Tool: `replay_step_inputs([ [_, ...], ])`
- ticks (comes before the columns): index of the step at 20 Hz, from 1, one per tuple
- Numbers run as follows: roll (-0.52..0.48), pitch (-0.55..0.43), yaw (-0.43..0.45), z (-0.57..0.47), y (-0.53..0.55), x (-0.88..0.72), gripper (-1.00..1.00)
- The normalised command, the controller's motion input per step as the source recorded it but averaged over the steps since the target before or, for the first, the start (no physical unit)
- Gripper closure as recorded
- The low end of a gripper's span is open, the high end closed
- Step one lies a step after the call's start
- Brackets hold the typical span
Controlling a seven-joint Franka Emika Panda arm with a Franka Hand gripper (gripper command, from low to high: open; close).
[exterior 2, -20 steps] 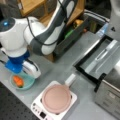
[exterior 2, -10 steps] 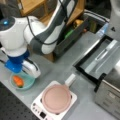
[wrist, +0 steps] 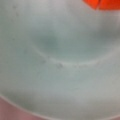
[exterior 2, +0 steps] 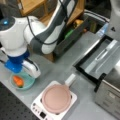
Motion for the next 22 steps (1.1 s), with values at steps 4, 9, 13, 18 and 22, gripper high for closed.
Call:
replay_step_inputs([
  [4, -0.13, 0.003, 0.076, 0.18, 0.01, 0.12, -1.0],
  [9, -0.21, 0.013, 0.202, 0.21, 0.03, 0.2, -1.0],
  [13, -0.272, 0.053, 0.273, 0.21, 0.09, 0.23, -1.0],
  [18, -0.199, 0.086, 0.324, 0.09, 0.07, 0.14, -1.0],
  [22, -0.081, 0.067, 0.63, 0.03, 0.07, 0.17, -1.0],
])
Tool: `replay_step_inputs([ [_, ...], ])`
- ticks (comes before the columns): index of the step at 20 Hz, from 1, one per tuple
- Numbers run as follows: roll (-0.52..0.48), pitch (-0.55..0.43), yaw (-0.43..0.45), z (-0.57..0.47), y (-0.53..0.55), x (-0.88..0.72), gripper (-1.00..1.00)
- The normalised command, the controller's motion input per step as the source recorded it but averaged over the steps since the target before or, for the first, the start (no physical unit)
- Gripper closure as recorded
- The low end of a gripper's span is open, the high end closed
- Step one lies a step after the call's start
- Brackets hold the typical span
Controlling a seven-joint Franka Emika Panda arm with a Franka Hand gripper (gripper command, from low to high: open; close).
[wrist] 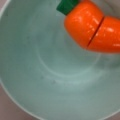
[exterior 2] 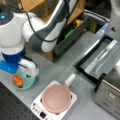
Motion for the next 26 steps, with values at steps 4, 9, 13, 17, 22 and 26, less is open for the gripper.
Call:
replay_step_inputs([
  [4, 0.012, 0.07, 0.742, 0.0, 0.03, 0.16, -1.0],
  [9, 0.052, 0.082, 0.625, -0.02, -0.01, 0.22, -1.0],
  [13, 0.015, 0.081, 0.465, -0.06, -0.12, 0.33, -1.0],
  [17, 0.034, 0.097, 0.306, -0.05, -0.27, 0.33, -1.0],
  [22, 0.065, 0.127, 0.185, 0.0, -0.44, 0.29, -1.0],
  [26, 0.096, 0.137, 0.083, 0.06, -0.41, 0.24, -1.0],
])
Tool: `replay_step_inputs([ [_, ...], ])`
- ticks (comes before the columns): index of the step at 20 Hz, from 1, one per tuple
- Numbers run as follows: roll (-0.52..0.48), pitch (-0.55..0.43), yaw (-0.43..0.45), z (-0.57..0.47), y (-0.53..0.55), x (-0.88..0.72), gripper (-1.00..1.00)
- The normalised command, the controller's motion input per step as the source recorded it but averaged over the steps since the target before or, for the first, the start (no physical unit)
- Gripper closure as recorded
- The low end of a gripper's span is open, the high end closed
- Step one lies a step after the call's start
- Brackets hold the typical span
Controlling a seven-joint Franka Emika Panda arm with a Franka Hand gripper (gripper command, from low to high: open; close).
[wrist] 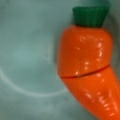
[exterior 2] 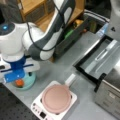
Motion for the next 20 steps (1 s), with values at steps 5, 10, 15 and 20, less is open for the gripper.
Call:
replay_step_inputs([
  [5, 0.098, 0.082, 0.039, 0.01, -0.24, 0.21, -1.0],
  [10, 0.07, 0.041, 0.015, -0.02, -0.08, 0.09, -1.0],
  [15, 0.013, -0.008, -0.02, 0.09, 0.05, -0.06, -1.0],
  [20, -0.066, -0.018, -0.049, 0.19, 0.13, -0.17, -1.0],
])
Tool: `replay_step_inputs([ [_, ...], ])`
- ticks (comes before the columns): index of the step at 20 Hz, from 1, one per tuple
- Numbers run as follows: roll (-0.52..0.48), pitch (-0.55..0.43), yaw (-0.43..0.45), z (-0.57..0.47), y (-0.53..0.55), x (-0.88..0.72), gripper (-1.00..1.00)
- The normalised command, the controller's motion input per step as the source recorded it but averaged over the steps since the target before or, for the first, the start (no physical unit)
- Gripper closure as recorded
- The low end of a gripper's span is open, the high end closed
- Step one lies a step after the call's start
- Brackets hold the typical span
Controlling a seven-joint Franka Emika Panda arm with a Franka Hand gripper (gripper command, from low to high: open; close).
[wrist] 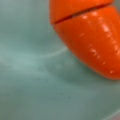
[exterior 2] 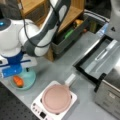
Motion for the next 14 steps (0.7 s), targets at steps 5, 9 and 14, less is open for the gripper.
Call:
replay_step_inputs([
  [5, -0.096, 0.014, -0.048, 0.11, 0.22, -0.17, -1.0],
  [9, -0.066, -0.021, -0.034, -0.17, 0.31, -0.1, -1.0],
  [14, -0.065, -0.071, -0.066, -0.27, 0.33, -0.1, -1.0],
])
